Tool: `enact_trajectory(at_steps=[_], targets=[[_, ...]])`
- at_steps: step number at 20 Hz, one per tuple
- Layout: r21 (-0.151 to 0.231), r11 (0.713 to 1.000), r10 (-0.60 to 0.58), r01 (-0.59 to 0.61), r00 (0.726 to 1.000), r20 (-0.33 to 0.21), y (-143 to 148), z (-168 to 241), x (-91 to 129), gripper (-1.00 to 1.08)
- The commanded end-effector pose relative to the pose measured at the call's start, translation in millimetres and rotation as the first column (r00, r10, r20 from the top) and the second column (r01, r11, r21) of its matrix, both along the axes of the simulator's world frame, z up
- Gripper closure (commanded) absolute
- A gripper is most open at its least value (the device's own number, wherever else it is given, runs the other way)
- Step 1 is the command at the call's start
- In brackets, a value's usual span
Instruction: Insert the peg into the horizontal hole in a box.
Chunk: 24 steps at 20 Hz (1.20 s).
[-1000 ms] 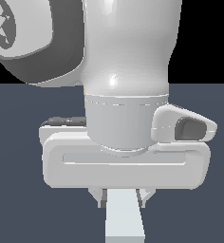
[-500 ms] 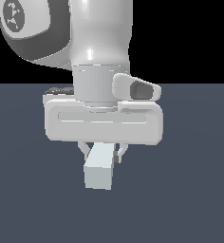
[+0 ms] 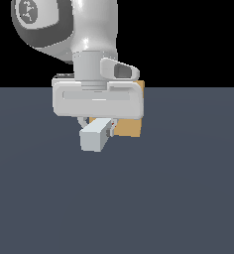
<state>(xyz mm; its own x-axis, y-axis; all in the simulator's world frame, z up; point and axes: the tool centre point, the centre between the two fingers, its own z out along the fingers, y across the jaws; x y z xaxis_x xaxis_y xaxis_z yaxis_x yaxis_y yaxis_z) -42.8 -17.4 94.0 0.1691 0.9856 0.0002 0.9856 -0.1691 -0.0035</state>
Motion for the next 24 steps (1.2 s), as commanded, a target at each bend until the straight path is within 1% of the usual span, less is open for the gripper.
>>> enact_trajectory(at_steps=[1, 5, 9, 17, 24], targets=[[0.0, 1.0, -0.019, 0.019, 1.0, 0.003, 15.0, 8.2, -3.3, 1.08], [-0.001, 0.999, -0.037, 0.037, 0.999, 0.003, 32.5, 15.8, -6.9, 1.08], [-0.001, 0.999, -0.049, 0.049, 0.999, 0.003, 43.0, 20.3, -8.6, 1.08], [-0.001, 0.999, -0.051, 0.051, 0.999, 0.0, 46.5, 20.1, -10.1, 1.08], [0.0, 0.998, -0.055, 0.055, 0.998, 0.006, 51.3, 25.1, -6.3, 1.08]])
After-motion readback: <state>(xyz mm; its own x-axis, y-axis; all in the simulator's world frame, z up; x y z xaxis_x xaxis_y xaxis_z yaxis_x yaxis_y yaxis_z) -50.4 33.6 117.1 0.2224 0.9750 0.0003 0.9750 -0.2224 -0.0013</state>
